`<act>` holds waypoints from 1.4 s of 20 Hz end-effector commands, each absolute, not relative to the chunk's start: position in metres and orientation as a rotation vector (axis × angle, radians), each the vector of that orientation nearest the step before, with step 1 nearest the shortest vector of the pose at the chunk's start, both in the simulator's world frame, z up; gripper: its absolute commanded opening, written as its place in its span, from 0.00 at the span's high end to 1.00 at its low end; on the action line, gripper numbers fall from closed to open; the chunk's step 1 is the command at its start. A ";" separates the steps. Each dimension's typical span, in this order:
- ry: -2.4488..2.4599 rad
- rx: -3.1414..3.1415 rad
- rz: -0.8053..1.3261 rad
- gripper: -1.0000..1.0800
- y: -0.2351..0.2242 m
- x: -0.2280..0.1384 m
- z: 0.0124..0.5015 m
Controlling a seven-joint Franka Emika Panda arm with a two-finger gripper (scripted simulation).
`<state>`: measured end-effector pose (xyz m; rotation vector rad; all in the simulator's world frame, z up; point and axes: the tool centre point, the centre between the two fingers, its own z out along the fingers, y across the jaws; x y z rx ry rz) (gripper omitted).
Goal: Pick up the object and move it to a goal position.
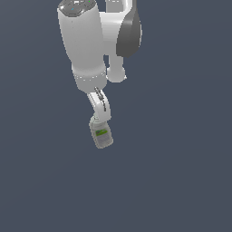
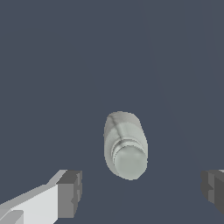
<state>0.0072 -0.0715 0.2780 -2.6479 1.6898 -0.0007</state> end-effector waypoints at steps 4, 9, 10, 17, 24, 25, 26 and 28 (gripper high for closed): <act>1.693 -2.647 0.000 0.04 -0.072 0.006 0.260; 1.695 -2.645 0.000 0.04 -0.072 0.006 0.237; 1.696 -2.645 0.000 0.04 -0.072 0.006 0.235; 1.696 -2.645 0.000 1.00 -0.072 0.007 0.230; 1.696 -2.645 0.000 1.00 -0.072 0.007 0.230; 1.695 -2.644 -0.003 1.00 -0.072 0.008 0.232; 1.695 -2.644 -0.003 1.00 -0.072 0.008 0.232; 1.695 -2.644 -0.003 1.00 -0.075 0.006 0.234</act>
